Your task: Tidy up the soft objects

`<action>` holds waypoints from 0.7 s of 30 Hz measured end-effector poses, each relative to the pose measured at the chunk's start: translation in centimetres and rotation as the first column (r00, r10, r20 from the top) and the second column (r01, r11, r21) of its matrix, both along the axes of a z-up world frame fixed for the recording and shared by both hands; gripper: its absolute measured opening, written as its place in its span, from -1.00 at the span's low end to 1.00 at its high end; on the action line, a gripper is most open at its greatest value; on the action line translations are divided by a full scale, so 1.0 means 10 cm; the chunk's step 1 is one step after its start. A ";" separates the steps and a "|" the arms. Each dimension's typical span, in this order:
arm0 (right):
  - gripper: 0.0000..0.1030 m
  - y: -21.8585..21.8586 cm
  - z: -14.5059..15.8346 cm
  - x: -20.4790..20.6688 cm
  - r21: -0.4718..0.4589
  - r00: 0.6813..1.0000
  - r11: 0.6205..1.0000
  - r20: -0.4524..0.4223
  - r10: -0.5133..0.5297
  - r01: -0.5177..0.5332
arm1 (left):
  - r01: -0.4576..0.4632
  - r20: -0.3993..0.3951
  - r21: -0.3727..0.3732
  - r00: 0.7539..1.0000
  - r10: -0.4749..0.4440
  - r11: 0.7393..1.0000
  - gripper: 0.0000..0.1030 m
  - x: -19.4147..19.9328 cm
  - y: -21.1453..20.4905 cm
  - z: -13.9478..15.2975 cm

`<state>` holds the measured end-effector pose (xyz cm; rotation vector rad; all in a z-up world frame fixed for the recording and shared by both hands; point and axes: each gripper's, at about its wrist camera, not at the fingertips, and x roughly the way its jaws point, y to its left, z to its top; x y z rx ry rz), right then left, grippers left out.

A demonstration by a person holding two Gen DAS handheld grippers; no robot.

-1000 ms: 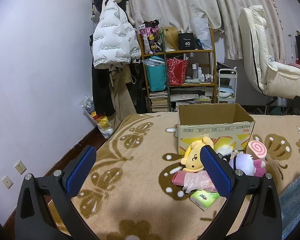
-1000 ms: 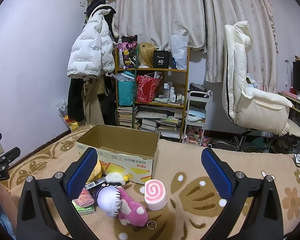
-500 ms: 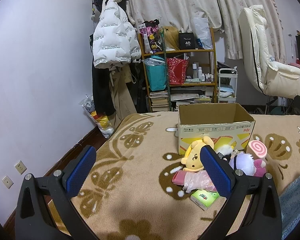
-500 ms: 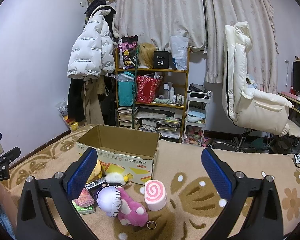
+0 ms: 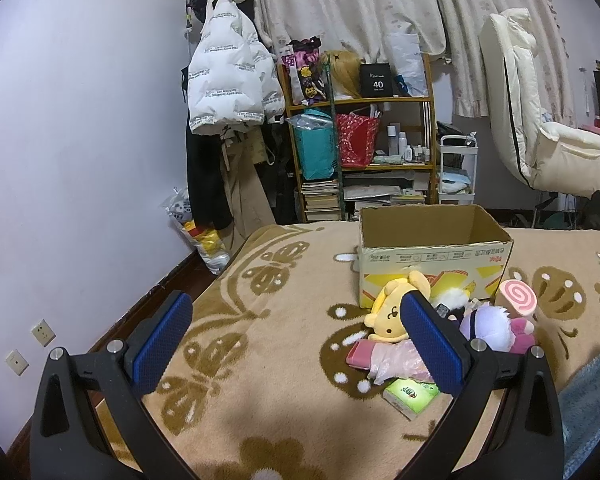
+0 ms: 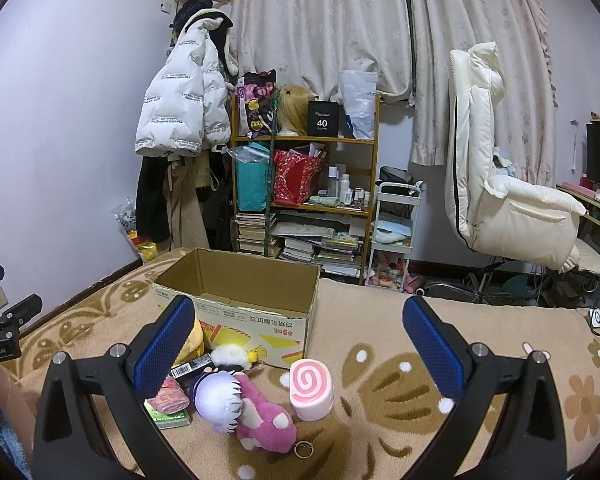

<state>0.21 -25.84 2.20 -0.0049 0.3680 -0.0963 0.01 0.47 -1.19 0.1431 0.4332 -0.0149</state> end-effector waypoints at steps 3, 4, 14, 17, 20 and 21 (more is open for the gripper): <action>1.00 0.00 0.00 0.00 0.000 1.000 1.000 -0.002 -0.001 0.001 | -0.004 -0.002 0.002 1.000 0.004 1.000 0.99 0.02 0.04 -0.06; 1.00 0.00 0.00 0.00 0.000 1.000 1.000 -0.003 -0.002 0.002 | -0.002 -0.002 0.002 1.000 0.002 1.000 0.99 0.02 0.05 -0.07; 1.00 0.01 -0.01 0.01 -0.001 1.000 1.000 -0.003 -0.001 0.001 | -0.002 0.000 0.010 1.000 0.002 1.000 0.99 0.03 0.03 -0.05; 1.00 0.01 -0.01 0.01 -0.002 1.000 1.000 -0.003 -0.003 0.003 | -0.001 0.000 0.014 1.000 0.001 1.000 0.99 0.03 0.01 -0.04; 1.00 0.01 -0.01 0.01 -0.001 1.000 1.000 -0.003 -0.001 0.001 | -0.002 -0.001 0.014 1.000 0.002 1.000 0.99 0.03 0.01 -0.05; 1.00 0.01 -0.01 0.01 -0.001 1.000 1.000 -0.003 -0.001 0.001 | -0.001 -0.002 0.018 1.000 0.001 1.000 0.99 0.02 0.00 -0.03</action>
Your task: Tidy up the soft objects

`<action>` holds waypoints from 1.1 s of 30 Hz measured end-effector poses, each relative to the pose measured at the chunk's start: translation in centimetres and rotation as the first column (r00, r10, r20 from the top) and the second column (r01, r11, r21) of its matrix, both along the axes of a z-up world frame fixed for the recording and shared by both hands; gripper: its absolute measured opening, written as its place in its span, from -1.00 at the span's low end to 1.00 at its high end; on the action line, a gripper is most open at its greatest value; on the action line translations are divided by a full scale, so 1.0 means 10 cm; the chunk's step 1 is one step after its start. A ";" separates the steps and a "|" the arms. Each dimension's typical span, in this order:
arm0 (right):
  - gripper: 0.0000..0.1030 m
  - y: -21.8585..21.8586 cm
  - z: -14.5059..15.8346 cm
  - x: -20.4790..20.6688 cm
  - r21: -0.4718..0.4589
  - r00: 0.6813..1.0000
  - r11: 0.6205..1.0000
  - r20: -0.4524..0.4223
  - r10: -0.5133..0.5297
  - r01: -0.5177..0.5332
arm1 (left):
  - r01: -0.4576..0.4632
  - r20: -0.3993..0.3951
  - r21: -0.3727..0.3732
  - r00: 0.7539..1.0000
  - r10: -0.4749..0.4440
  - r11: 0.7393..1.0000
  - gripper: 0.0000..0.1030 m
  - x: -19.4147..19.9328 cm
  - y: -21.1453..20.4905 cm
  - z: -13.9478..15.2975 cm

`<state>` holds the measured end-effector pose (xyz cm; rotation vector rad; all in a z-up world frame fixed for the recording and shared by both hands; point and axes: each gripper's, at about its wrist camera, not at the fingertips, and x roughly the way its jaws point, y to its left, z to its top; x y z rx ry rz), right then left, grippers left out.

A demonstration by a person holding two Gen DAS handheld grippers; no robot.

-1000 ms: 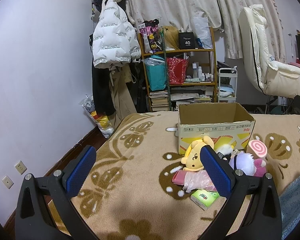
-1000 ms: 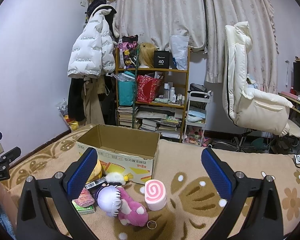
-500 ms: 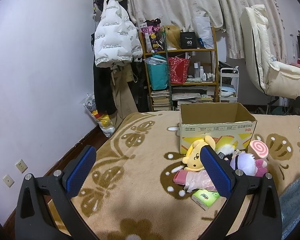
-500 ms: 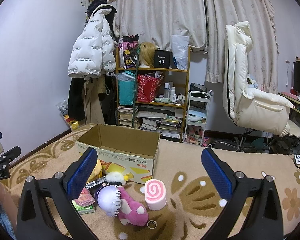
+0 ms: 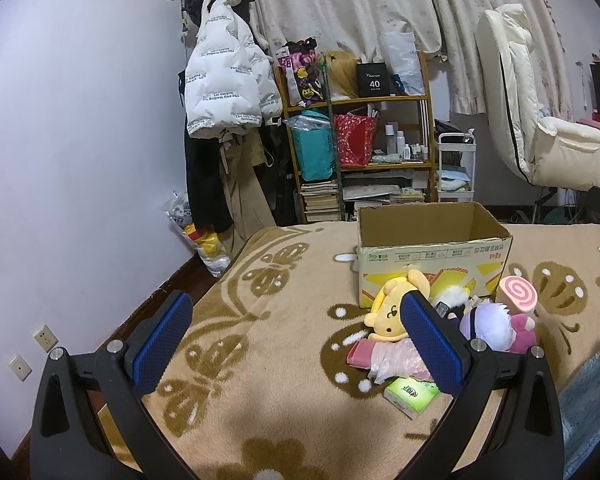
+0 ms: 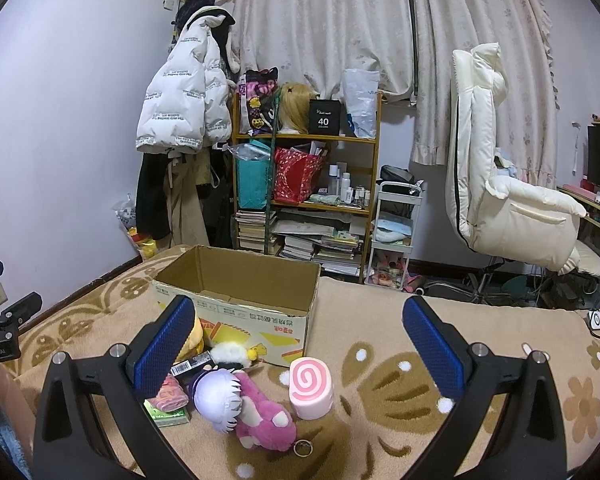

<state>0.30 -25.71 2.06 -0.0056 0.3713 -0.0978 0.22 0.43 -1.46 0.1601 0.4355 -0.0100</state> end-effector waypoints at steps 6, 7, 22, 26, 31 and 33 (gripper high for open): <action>1.00 0.00 -0.01 0.01 0.000 1.000 1.000 -0.002 0.001 -0.001 | -0.001 -0.004 0.003 1.000 0.001 1.000 0.99 -0.01 0.00 0.01; 1.00 0.00 -0.01 0.00 0.001 1.000 1.000 -0.001 0.001 -0.001 | 0.000 -0.006 0.003 1.000 0.000 1.000 0.99 -0.01 0.00 0.01; 1.00 0.06 -0.08 -0.02 0.000 1.000 1.000 -0.007 0.001 -0.001 | 0.001 -0.012 0.007 1.000 -0.001 1.000 0.99 -0.01 -0.01 0.03; 1.00 0.08 -0.08 -0.05 -0.001 1.000 1.000 -0.015 -0.001 0.001 | 0.008 -0.034 0.031 0.999 -0.007 0.999 0.99 0.02 -0.03 0.03; 1.00 0.07 -0.19 0.12 0.003 0.998 1.000 -0.060 0.008 -0.008 | 0.037 -0.095 0.026 0.995 -0.035 0.999 0.99 0.14 -0.09 0.04; 1.00 0.04 -0.22 0.28 0.005 0.997 1.000 -0.079 0.013 -0.013 | 0.051 -0.111 0.027 0.993 -0.048 0.998 0.99 0.21 -0.15 0.02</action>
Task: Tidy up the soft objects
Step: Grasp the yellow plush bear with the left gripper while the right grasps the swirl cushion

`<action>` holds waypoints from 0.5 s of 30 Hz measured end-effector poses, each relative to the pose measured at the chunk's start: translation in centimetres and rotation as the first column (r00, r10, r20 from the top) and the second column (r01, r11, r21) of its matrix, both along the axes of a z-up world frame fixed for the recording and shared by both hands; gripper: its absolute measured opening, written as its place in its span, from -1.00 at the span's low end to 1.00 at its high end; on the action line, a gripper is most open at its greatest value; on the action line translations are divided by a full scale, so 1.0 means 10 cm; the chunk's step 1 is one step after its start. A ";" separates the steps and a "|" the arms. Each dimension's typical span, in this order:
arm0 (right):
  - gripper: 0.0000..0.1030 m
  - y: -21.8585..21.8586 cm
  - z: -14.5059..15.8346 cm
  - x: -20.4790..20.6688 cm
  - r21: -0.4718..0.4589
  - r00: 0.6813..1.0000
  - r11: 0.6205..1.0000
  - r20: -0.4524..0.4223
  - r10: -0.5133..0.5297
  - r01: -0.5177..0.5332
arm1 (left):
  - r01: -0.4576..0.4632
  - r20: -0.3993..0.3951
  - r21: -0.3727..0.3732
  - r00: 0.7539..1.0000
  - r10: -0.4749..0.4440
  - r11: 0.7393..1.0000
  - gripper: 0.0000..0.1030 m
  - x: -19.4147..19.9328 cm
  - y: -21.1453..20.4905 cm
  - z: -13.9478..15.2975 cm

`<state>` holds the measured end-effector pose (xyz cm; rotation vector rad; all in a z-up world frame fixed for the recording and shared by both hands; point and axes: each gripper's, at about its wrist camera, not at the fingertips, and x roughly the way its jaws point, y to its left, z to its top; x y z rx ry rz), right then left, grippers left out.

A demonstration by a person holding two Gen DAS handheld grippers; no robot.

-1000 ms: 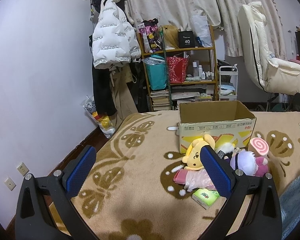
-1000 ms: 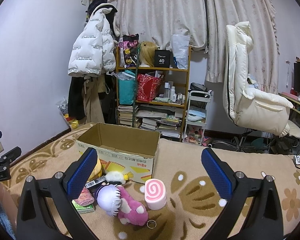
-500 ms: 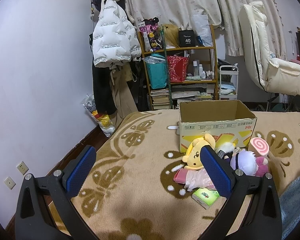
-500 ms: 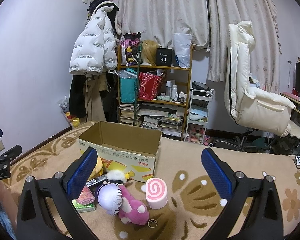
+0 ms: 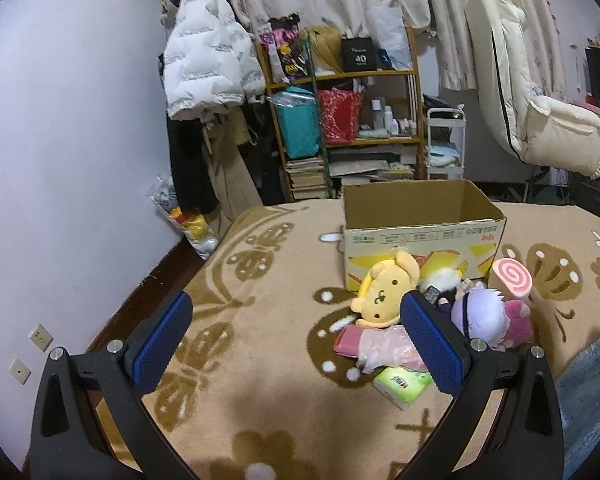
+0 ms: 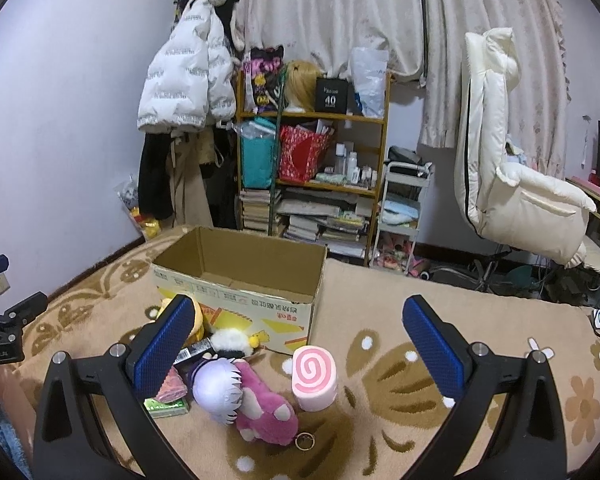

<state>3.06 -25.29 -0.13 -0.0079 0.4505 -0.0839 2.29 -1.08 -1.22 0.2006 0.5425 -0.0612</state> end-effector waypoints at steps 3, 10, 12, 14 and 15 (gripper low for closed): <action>1.00 -0.05 -0.03 0.10 0.009 1.000 1.000 -0.026 0.017 -0.017 | 0.015 -0.029 0.004 0.999 -0.014 1.000 0.99 0.15 -0.09 -0.03; 1.00 -0.13 -0.27 0.39 0.041 0.990 0.999 -0.136 0.025 -0.020 | 0.042 -0.106 0.000 0.994 -0.042 0.999 0.99 0.60 -0.38 -0.20; 1.00 -0.16 -0.35 0.50 0.055 0.986 0.998 -0.163 0.025 -0.016 | 0.049 -0.129 -0.003 0.990 -0.049 0.999 0.99 0.73 -0.45 -0.27; 1.00 -0.21 -0.43 0.60 0.069 0.982 0.998 -0.190 0.021 -0.008 | 0.056 -0.154 -0.013 0.986 -0.057 0.998 0.99 0.88 -0.52 -0.34; 1.00 -0.23 -0.47 0.64 0.077 0.979 0.997 -0.205 0.020 -0.004 | 0.059 -0.162 -0.020 0.985 -0.061 0.998 0.99 0.95 -0.56 -0.38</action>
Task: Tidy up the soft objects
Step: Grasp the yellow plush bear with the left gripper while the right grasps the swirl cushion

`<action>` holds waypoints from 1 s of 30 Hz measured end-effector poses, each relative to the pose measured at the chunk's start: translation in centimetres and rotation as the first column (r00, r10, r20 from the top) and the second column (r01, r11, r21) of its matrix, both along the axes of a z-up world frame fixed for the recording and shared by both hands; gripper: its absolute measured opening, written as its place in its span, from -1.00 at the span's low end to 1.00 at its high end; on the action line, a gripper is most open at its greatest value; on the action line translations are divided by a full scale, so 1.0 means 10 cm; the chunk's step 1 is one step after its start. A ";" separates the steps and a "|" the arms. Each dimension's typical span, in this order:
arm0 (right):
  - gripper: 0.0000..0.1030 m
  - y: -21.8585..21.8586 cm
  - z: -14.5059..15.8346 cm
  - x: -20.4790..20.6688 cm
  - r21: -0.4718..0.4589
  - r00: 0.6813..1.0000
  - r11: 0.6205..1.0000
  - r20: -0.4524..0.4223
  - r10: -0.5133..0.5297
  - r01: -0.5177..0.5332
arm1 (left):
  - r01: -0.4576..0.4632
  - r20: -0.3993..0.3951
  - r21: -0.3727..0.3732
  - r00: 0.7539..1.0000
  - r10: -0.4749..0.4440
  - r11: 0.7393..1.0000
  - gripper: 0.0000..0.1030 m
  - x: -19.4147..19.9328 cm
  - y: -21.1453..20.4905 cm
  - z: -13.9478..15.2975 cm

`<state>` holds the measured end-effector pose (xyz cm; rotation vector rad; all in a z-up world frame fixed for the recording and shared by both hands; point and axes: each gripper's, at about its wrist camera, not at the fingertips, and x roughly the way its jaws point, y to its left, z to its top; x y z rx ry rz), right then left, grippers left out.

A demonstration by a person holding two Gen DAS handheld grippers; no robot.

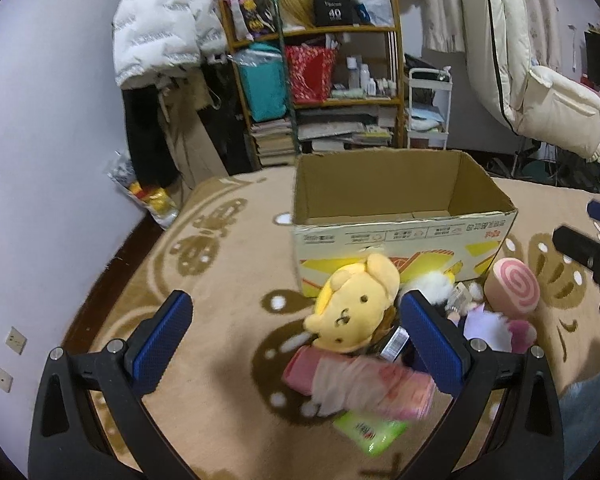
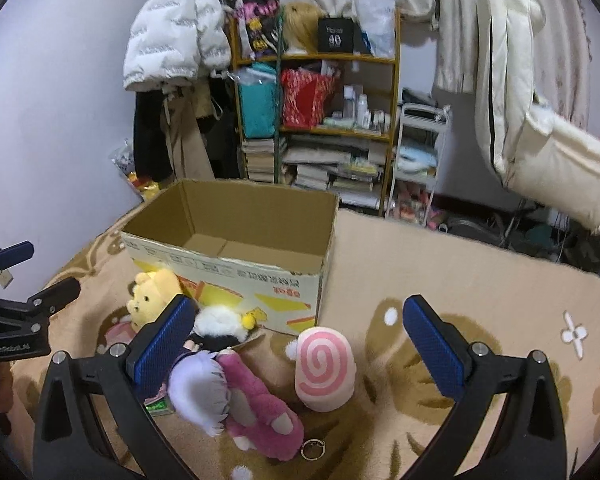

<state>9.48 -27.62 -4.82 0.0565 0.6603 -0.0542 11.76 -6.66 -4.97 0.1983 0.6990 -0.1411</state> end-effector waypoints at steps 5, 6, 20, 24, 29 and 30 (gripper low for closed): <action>1.00 -0.14 -0.20 0.21 0.041 0.998 0.999 -0.063 -0.015 0.018 | 0.016 -0.037 -0.012 0.999 -0.016 1.000 0.99 0.27 -0.19 -0.20; 1.00 -0.18 -0.25 0.25 0.055 0.997 0.998 -0.076 -0.019 0.023 | 0.018 -0.046 -0.006 0.999 -0.018 1.000 0.99 0.33 -0.25 -0.26; 1.00 -0.40 -0.82 0.59 0.153 0.972 0.987 -0.235 -0.008 0.045 | 0.007 -0.221 -0.025 0.975 -0.013 1.000 0.99 0.79 -0.57 -0.85; 0.92 -0.47 -0.95 0.64 0.189 0.958 0.979 -0.285 -0.025 0.082 | -0.047 -0.268 -0.036 0.963 0.036 0.998 0.99 0.89 -0.50 -0.95; 0.21 -0.51 -1.10 0.68 0.214 0.937 0.972 -0.350 -0.015 0.096 | -0.090 -0.313 -0.043 0.947 0.073 0.995 0.77 0.96 -0.40 -1.06; 0.17 -0.51 -1.11 0.68 0.222 0.936 0.970 -0.353 -0.011 0.095 | -0.086 -0.325 -0.066 0.944 0.060 0.994 0.75 0.96 -0.37 -1.08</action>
